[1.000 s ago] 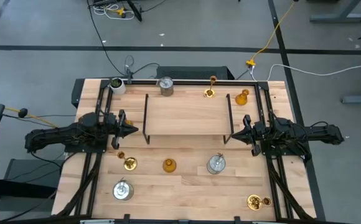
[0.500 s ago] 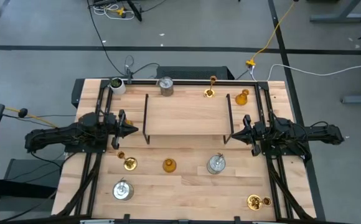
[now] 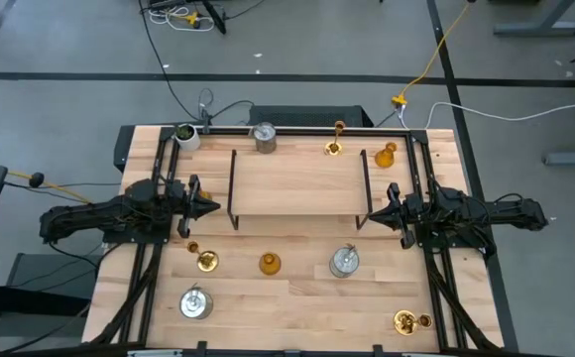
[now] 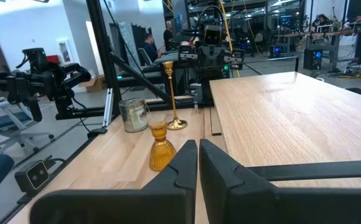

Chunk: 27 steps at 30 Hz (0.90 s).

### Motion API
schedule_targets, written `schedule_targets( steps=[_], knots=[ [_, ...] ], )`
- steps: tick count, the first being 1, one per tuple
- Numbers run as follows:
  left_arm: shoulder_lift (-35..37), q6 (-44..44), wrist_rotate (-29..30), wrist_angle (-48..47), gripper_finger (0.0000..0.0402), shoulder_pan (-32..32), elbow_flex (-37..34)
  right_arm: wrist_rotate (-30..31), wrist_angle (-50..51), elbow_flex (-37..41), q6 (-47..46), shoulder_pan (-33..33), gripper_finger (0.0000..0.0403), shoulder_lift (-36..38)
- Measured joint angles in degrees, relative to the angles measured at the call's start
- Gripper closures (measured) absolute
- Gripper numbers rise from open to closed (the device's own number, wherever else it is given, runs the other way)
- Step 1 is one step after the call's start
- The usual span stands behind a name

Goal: Pick & Place candle stick holders

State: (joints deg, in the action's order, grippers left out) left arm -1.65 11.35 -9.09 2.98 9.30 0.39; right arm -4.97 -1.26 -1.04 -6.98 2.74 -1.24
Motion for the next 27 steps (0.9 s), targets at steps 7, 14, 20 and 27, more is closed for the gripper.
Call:
schedule_targets(
  steps=[7,14,20,27],
  knots=[
    [0.0,0.0,0.0,0.0,0.0394,0.0,0.0,0.0,0.0,0.0,0.0,0.0,0.0382,0.0],
    [0.0,0.0,0.0,0.0,0.0394,0.0,0.0,0.0,0.0,0.0,0.0,0.0,0.0382,0.0],
    [0.0,0.0,0.0,0.0,0.0394,0.0,0.0,0.0,0.0,0.0,0.0,0.0,0.0382,0.0],
    [0.0,0.0,0.0,0.0,0.0394,0.0,0.0,0.0,-0.2,0.0,-0.7,0.0,0.0382,0.0]
  ],
)
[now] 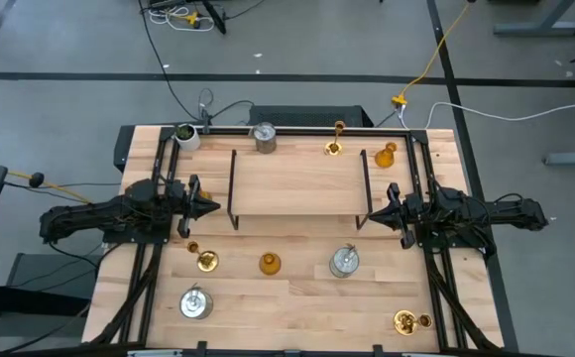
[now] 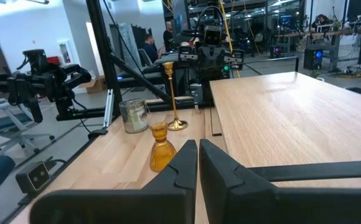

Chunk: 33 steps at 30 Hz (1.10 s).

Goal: Pick & Place candle stick holders

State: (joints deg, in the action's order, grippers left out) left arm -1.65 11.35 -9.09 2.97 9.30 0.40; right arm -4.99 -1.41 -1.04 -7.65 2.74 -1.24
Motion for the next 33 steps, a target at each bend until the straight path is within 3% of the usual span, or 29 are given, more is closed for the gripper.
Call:
schedule_targets(
  steps=[12,15,18,25,33],
  knots=[
    [0.0,0.0,0.0,0.0,0.0394,0.0,0.0,0.0,-1.1,0.0,-1.5,0.0,0.0382,0.0],
    [0.0,0.0,0.0,0.0,0.0394,0.0,0.0,-0.4,-2.2,0.0,-7.7,0.0,0.0382,0.0],
    [0.0,0.0,0.0,0.0,0.0394,0.0,0.0,0.0,-4.5,0.0,-13.7,0.0,0.0382,0.0],
    [0.0,0.0,0.0,0.0,0.0394,0.0,0.0,-3.7,-13.1,0.0,-15.7,0.0,0.0382,0.0],
    [0.0,0.0,0.0,0.0,0.0394,0.0,0.0,-3.8,-18.6,0.0,-18.9,0.0,0.0382,0.0]
  ],
)
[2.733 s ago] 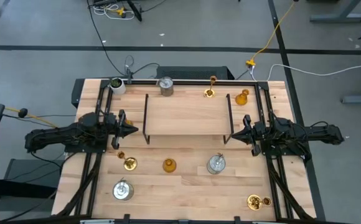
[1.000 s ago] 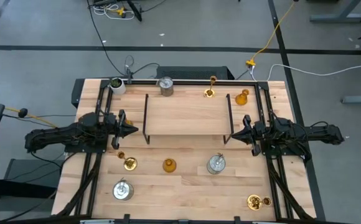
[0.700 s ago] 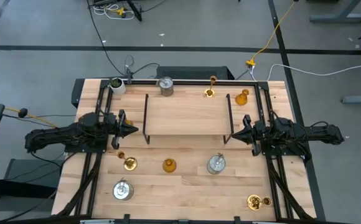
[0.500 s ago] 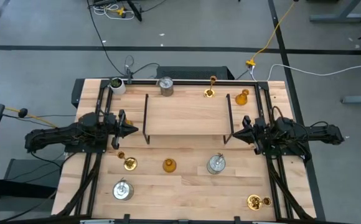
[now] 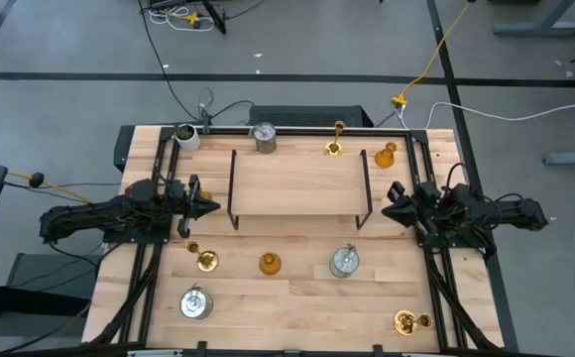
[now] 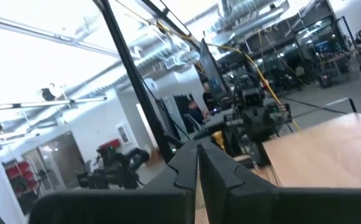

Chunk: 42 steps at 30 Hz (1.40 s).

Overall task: Pick & Place candle stick holders
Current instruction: Put the right scented candle on the shelf

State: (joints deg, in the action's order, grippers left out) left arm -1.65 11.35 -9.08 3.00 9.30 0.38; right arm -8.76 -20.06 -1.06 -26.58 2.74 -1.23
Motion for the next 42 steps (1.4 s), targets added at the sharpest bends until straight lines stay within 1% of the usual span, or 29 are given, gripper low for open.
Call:
schedule_targets(
  steps=[4,8,16,21,31,42],
  knots=[
    [0.0,0.0,0.0,0.0,0.0394,0.0,0.0,-0.3,-0.2,-0.6,0.0,0.0,0.039,0.0],
    [0.0,0.0,0.0,0.0,0.0394,0.0,0.0,-0.1,1.4,-3.3,1.7,0.0,0.0399,0.0],
    [0.0,0.0,0.0,0.0,0.0394,0.0,0.0,4.0,5.3,-10.0,6.1,0.0,0.0401,-0.1],
    [0.0,0.0,0.0,0.0,0.0394,0.0,0.0,5.7,9.0,-15.1,6.5,0.0,0.0402,-1.5],
    [0.0,0.0,0.0,0.0,0.0394,0.0,0.0,5.3,15.0,-26.5,6.5,0.0,0.0403,-10.0],
    [0.0,0.0,0.0,0.0,0.0394,0.0,0.0,4.8,15.1,-38.8,6.0,0.0,0.0403,-21.2]
  ],
)
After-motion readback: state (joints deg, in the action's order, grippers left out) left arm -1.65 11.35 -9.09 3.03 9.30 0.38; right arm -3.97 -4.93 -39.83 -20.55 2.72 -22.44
